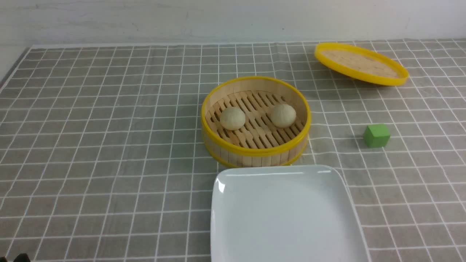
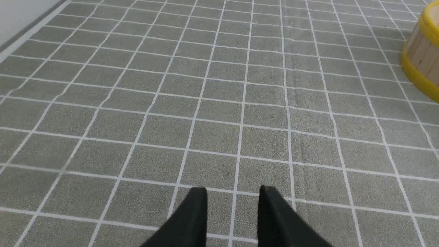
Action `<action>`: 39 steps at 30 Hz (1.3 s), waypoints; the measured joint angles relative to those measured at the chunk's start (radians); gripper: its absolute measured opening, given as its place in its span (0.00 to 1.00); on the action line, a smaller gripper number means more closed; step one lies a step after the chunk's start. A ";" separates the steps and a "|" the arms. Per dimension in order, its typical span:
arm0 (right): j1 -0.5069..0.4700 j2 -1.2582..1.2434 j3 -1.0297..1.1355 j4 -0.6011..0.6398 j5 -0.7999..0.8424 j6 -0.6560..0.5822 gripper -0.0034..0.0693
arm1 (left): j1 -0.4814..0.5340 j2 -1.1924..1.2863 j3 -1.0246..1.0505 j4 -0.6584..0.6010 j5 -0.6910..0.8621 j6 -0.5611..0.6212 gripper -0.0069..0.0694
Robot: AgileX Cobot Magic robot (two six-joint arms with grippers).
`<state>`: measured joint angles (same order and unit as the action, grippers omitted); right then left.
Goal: Put the steamed buns into the plate on the grey tablecloth.
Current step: 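Reach toward a bun in the bamboo steamer with the right gripper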
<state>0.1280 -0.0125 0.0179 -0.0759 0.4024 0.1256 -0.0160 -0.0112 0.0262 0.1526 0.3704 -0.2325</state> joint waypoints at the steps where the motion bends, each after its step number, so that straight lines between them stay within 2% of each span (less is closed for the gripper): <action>1: 0.000 0.000 0.000 0.000 0.000 0.000 0.38 | 0.000 0.000 0.000 0.000 0.000 0.000 0.41; 26: 0.000 0.000 0.000 -0.001 0.000 0.000 0.38 | 0.000 0.000 0.000 0.020 0.000 0.000 0.41; 39: 0.000 0.000 0.000 -0.050 0.000 0.000 0.38 | 0.000 0.000 0.000 0.020 0.000 0.000 0.41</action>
<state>0.1280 -0.0125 0.0179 -0.1255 0.4024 0.1256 -0.0160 -0.0112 0.0262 0.1726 0.3704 -0.2325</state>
